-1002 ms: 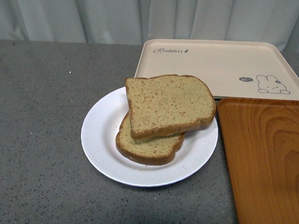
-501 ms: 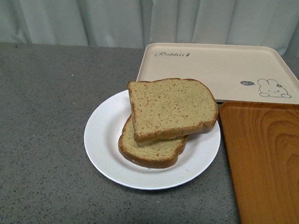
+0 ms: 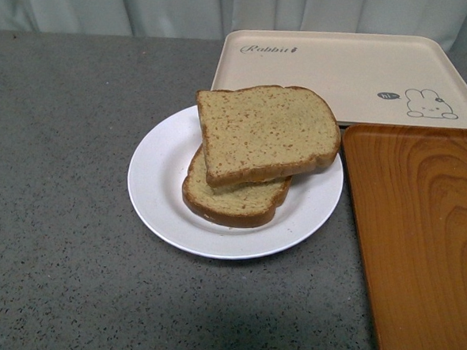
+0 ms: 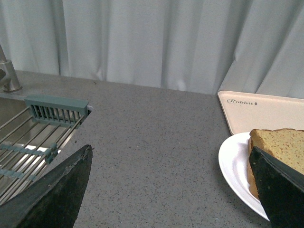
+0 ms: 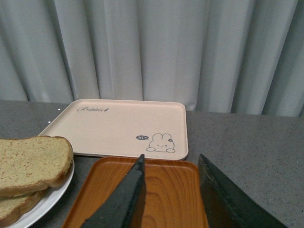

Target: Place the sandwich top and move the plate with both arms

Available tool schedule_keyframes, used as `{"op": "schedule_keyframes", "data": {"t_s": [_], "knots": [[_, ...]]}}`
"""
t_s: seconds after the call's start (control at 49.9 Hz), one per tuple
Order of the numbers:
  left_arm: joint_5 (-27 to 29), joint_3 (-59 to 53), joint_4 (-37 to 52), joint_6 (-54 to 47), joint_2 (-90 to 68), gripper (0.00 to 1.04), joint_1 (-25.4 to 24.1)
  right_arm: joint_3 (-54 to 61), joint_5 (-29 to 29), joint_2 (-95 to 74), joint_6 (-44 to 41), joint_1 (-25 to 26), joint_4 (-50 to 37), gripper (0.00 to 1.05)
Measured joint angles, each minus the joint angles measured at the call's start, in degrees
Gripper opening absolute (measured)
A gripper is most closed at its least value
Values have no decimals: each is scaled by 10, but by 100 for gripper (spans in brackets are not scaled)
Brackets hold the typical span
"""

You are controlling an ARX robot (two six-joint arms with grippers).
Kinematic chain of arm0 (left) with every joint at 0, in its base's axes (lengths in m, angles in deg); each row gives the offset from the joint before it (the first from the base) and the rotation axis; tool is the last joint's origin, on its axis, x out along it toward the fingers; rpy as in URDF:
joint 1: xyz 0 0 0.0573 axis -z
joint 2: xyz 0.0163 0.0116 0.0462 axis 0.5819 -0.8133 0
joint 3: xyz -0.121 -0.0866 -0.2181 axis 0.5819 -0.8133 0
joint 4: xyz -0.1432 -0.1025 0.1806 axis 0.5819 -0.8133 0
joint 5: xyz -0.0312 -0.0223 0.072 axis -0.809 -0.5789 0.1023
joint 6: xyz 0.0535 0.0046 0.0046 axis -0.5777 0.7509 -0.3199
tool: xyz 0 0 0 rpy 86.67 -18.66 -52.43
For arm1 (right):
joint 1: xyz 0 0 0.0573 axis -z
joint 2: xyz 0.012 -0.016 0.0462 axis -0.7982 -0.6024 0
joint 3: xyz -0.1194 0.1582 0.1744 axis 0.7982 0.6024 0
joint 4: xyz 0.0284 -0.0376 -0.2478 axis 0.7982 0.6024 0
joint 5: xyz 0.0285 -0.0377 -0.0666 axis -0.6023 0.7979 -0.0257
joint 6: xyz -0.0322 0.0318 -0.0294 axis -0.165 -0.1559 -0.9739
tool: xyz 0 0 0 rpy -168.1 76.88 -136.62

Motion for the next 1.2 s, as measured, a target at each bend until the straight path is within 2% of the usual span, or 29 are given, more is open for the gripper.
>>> {"op": "schedule_keyframes", "data": {"t_s": [0.14, 0.401, 0.521, 0.601, 0.621, 0.702, 0.742, 0.822, 1.002, 1.203], "knots": [[0, 0, 0, 0, 0, 98, 0, 0, 0, 0, 0, 0, 0, 58], [0, 0, 0, -1, 0, 60, 0, 0, 0, 0, 0, 0, 0, 96], [0, 0, 0, -1, 0, 42, 0, 0, 0, 0, 0, 0, 0, 95], [0, 0, 0, -1, 0, 26, 0, 0, 0, 0, 0, 0, 0, 96], [9, 3, -10, 12, -6, 22, 2, 0, 0, 0, 0, 0, 0, 96], [58, 46, -142, 175, -86, 4, 6, 0, 0, 0, 0, 0, 0, 96], [57, 45, -163, 255, -106, 4, 2, 0, 0, 1, 0, 0, 0, 96], [43, 44, -165, 349, -111, 4, -2, 0, 0, 1, 0, 0, 0, 96], [27, 45, -142, 412, -147, 5, -10, 0, 0, 1, 0, 0, 0, 96], [34, 46, -52, 460, -253, 39, 7, 0, 0, 1, 0, 0, 0, 96]]}}
